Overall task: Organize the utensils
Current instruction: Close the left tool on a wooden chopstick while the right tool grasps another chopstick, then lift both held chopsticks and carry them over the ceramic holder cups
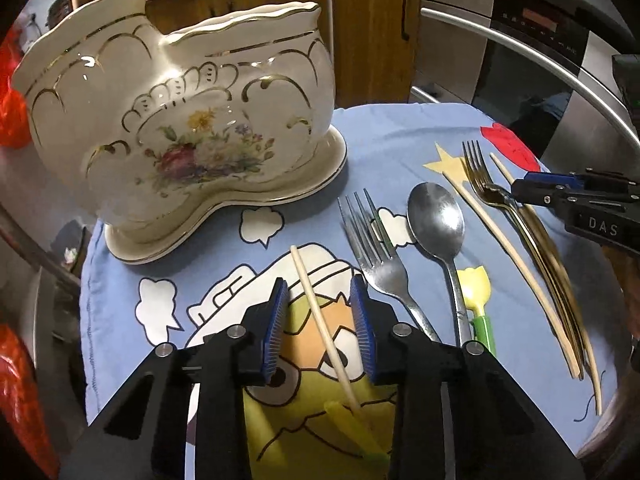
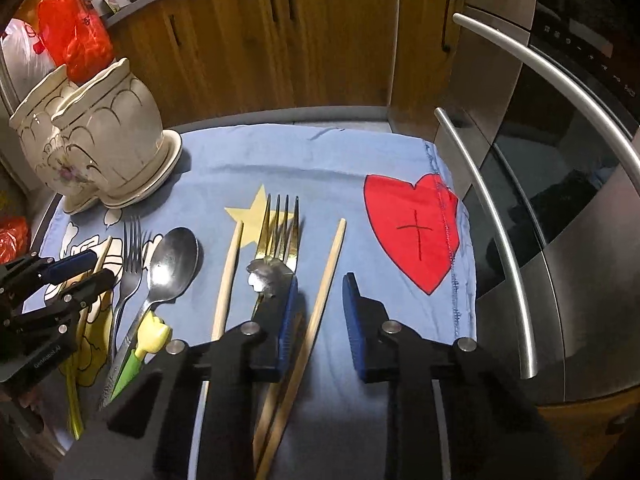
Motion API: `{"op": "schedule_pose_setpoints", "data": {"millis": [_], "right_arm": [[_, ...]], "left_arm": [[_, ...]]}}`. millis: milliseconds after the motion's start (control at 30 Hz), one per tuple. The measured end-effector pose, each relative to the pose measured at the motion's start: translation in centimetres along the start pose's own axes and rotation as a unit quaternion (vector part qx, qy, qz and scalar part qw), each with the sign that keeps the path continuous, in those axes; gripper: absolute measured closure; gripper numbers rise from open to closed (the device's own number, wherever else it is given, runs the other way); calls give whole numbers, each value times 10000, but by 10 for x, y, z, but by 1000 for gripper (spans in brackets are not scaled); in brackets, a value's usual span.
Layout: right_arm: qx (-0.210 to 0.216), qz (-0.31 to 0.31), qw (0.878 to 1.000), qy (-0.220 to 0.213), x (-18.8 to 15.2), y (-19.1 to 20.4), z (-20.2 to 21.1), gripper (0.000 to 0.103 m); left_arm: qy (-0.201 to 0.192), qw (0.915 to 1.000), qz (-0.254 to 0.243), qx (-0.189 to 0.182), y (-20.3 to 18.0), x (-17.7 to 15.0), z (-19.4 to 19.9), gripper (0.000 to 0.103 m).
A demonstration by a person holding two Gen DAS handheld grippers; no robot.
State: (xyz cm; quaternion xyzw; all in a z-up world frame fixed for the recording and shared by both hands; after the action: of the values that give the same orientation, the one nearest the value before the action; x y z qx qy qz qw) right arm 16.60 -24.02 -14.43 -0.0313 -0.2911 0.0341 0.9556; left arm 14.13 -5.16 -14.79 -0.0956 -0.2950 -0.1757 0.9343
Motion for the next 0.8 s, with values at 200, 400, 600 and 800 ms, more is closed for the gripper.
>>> {"op": "schedule_pose_setpoints", "data": {"millis": [200,400,600,800], "right_arm": [[43,-65,9999,63,-2,-1,-3,83],[86,-217,9997,65,0,-8,-1,85],[3,-91,10000,37,3,-6,-7,90],[138,-297,9995,-11,1,-13,-7,97]], "left_arm": [[4,10000,-53,-31,-2,0,0,75],[-11,9999,-41,-94,-1,0,-1,76],[-6,9999,-106,-98,2,-2,2,86],[-80,9994,-295,-138,2,0,1,96]]}}
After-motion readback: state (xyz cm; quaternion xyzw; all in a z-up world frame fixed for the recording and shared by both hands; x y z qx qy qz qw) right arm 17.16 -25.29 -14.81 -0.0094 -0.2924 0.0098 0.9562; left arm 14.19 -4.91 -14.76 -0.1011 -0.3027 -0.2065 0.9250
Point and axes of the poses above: each gripper's, at about its wrist camera, not at the fingertips, and z roughly against the way its jaws point, y to its left, x to its top, the point moved 3 cm from there along -z, roughly the way its jaws point, and after that the axes turned 9 degrees about -x, right-handed, at the moved point
